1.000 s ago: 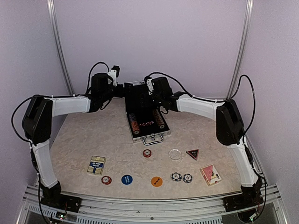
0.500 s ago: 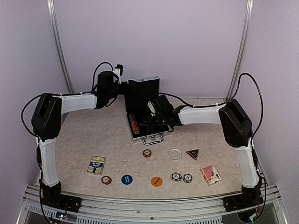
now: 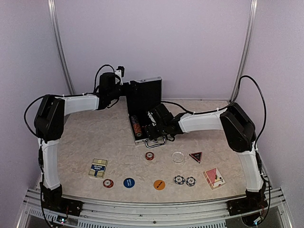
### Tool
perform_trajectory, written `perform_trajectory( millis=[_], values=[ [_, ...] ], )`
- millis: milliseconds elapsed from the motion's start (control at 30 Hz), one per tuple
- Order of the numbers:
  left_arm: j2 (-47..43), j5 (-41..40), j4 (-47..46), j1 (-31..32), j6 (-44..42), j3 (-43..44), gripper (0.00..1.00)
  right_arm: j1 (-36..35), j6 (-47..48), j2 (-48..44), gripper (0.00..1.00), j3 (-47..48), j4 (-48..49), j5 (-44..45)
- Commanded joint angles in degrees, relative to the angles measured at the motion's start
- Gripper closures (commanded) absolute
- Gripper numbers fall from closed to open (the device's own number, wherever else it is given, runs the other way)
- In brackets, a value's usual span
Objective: Pack up texas hold em set
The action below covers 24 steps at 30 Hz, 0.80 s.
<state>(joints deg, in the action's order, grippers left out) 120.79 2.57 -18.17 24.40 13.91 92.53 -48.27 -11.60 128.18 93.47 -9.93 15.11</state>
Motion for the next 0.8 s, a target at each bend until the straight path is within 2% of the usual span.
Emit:
perform_trajectory(
  millis=[0, 400, 767],
  values=[
    [2.4, -1.0, 3.5, -1.2, 0.7, 3.1, 0.01, -1.4, 0.9, -0.6, 0.18, -3.3, -3.1, 0.7],
    [7.0, -2.3, 9.5, -2.6, 4.7, 10.9, 0.01, -1.9, 2.2, -0.8, 0.20, -6.3, -3.9, 0.0],
    [7.5, -0.9, 8.5, -2.8, 5.6, 10.2, 0.01, -1.9, 2.7, -0.3, 0.20, -4.5, -4.6, 0.1]
  ],
)
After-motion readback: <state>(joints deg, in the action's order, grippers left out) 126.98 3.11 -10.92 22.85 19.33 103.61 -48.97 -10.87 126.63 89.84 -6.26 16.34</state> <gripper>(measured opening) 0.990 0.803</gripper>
